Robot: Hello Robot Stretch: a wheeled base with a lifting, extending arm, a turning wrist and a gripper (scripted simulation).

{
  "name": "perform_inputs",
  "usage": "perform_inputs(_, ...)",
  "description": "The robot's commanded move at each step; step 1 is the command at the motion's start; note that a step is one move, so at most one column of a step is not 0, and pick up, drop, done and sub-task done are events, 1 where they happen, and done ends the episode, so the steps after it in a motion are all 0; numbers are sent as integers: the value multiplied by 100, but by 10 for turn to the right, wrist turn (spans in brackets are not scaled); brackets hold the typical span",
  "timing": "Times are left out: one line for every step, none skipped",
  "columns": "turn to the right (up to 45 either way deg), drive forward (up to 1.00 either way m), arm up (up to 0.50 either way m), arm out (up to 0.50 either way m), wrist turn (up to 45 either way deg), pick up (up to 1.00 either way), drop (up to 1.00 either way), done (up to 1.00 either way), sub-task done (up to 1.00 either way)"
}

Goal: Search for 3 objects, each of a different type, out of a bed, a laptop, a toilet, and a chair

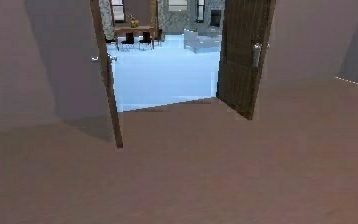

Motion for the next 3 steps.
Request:
perform_inputs(0,100,0,0,0,0,0,0,0)
perform_inputs(0,100,0,0,0,0,0,0,0)
perform_inputs(0,100,0,0,0,0,0,0,0)
